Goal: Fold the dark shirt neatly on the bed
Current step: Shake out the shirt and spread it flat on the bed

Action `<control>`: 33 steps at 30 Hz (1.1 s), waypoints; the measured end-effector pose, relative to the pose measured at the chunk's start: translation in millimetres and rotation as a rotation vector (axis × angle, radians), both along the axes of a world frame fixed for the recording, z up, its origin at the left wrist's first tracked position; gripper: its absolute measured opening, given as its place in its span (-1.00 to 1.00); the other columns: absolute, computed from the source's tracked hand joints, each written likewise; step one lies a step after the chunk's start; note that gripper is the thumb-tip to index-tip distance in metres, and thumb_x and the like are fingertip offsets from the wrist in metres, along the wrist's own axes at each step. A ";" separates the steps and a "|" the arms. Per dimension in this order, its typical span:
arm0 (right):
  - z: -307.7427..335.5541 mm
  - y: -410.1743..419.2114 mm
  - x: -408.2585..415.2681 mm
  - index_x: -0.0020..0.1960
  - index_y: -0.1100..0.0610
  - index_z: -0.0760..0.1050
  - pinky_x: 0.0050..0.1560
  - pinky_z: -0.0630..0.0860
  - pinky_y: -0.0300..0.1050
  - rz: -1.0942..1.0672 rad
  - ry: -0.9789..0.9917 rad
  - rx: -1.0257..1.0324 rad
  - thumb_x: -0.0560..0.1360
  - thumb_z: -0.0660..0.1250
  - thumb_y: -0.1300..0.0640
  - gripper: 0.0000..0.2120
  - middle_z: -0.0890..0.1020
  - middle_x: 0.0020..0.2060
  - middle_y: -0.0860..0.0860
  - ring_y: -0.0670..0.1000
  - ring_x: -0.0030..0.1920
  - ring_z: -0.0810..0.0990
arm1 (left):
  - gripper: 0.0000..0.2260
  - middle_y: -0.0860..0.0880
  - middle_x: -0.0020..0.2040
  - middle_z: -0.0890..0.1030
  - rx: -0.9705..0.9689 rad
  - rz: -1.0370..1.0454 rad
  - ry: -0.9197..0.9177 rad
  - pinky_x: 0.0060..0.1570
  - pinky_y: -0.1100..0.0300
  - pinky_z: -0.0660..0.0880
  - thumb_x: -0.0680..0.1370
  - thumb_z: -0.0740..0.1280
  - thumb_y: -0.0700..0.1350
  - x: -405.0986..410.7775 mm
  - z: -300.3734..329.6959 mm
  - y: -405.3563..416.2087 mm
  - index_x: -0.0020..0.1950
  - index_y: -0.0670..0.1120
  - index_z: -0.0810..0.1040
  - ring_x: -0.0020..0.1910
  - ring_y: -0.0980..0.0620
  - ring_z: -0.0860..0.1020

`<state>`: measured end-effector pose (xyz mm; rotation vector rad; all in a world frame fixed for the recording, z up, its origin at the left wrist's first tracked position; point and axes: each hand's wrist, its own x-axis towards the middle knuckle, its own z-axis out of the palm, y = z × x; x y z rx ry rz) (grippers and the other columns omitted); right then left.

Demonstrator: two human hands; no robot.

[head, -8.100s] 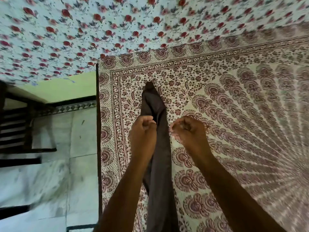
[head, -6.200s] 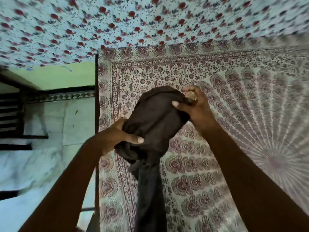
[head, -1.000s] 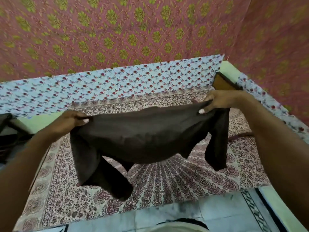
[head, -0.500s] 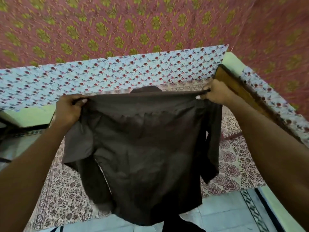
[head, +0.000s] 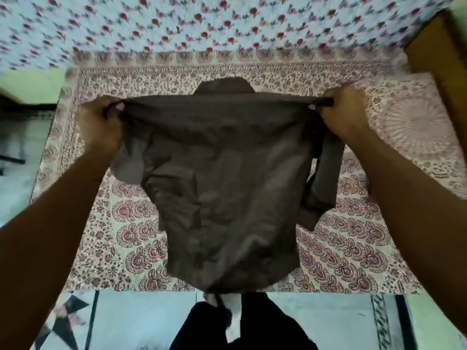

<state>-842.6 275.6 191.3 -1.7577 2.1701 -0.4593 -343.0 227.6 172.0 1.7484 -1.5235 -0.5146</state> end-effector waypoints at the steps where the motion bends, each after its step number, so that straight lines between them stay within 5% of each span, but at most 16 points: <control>1: -10.4 -11.2 1.1 -0.19 0.23 0.56 -0.19 0.37 -0.02 -0.004 -0.014 0.012 0.56 0.47 0.08 -0.74 0.60 -0.25 0.24 0.18 -0.19 0.56 | -0.71 0.00 -0.15 0.68 0.008 0.007 -0.002 -0.04 0.34 0.47 0.53 0.28 -0.14 -3.1 -10.4 -9.3 0.07 -0.26 0.71 -0.21 0.38 0.53; 5: -66.9 -46.6 6.7 -0.15 0.24 0.60 -0.17 0.39 -0.04 -0.016 -0.029 0.064 0.55 0.43 0.16 -0.83 0.64 -0.20 0.26 0.23 -0.13 0.61 | -0.75 -0.05 -0.14 0.68 0.087 0.035 -0.004 -0.07 0.43 0.43 0.52 0.29 -0.23 -12.5 -64.5 -46.3 0.06 -0.27 0.71 -0.25 0.30 0.54; 8: -119.7 -66.1 12.2 0.04 0.23 0.71 -0.03 0.53 0.02 -0.037 -0.022 0.110 0.58 0.37 0.24 -0.86 0.71 -0.06 0.28 0.30 -0.01 0.65 | -0.67 -0.17 -0.11 0.68 0.186 0.059 0.018 -0.06 0.32 0.49 0.39 0.17 -0.28 -11.2 -112.0 -71.8 -0.02 -0.24 0.69 -0.16 0.13 0.58; 12: -173.7 -78.0 20.4 0.11 0.29 0.70 0.06 0.58 0.12 0.028 -0.019 0.144 0.54 0.34 0.39 -0.79 0.64 0.01 0.36 0.37 0.03 0.62 | -0.65 0.08 -0.22 0.59 0.259 -0.048 -0.007 -0.04 0.13 0.54 0.21 0.06 -0.34 -18.4 -159.2 -87.4 -0.26 0.04 0.48 -0.16 0.27 0.59; 15: -209.3 -82.1 26.0 0.14 0.28 0.69 0.08 0.60 0.19 0.103 -0.048 0.204 0.49 0.32 0.48 -0.70 0.66 0.02 0.32 0.35 0.06 0.62 | -0.59 0.01 -0.04 0.71 0.448 -0.197 -0.189 0.02 0.02 0.58 0.23 0.11 -0.31 -19.7 -194.7 -93.3 -0.31 0.16 0.60 0.01 -0.04 0.65; 18: -245.0 -98.3 28.4 0.21 0.24 0.67 0.12 0.55 0.09 0.020 -0.056 0.334 0.50 0.27 0.47 -0.63 0.69 0.11 0.29 0.33 0.14 0.64 | -0.47 -0.10 0.20 0.68 0.611 -0.330 -0.327 -0.17 0.09 0.55 0.37 0.22 -0.38 -21.7 -230.3 -107.2 -0.15 0.29 0.65 0.03 -0.20 0.64; 22: -276.8 -134.4 35.5 0.24 0.22 0.66 0.05 0.54 0.05 -0.128 -0.051 0.298 0.52 0.26 0.43 -0.62 0.69 0.10 0.30 0.34 0.13 0.64 | -0.45 -0.11 0.29 0.63 0.413 -0.294 -0.485 -0.09 -0.05 0.56 0.40 0.25 -0.39 -47.9 -252.8 -132.2 0.23 0.10 0.67 0.23 -0.28 0.51; 26: -303.6 -166.4 46.7 0.23 0.25 0.60 0.05 0.56 0.17 -0.183 0.054 0.082 0.47 0.26 0.45 -0.62 0.64 0.08 0.32 0.36 0.08 0.61 | -0.51 -0.01 0.42 0.58 0.089 -0.342 -0.659 -0.05 -0.04 0.38 0.44 0.27 -0.26 -64.6 -281.7 -151.5 0.37 -0.13 0.58 0.05 -0.28 0.43; 30: -348.0 -187.9 48.2 0.23 0.24 0.56 0.06 0.58 0.23 -0.113 0.107 0.337 0.53 0.32 0.37 -0.72 0.53 0.12 0.32 0.39 0.10 0.59 | -0.58 0.00 0.49 0.51 0.365 -0.385 -0.739 0.27 -0.31 0.33 0.47 0.33 -0.17 -74.8 -333.8 -174.0 0.34 -0.14 0.57 0.30 -0.29 0.38; 33: -372.1 -207.6 51.4 0.29 0.20 0.50 0.06 0.56 0.27 -0.074 0.139 0.391 0.59 0.32 0.26 -0.72 0.47 0.17 0.31 0.42 0.11 0.58 | -0.67 -0.04 0.44 0.51 0.581 -0.300 -0.668 0.41 -0.31 0.20 0.48 0.43 -0.06 -91.0 -357.3 -202.8 0.20 -0.15 0.64 0.44 -0.20 0.31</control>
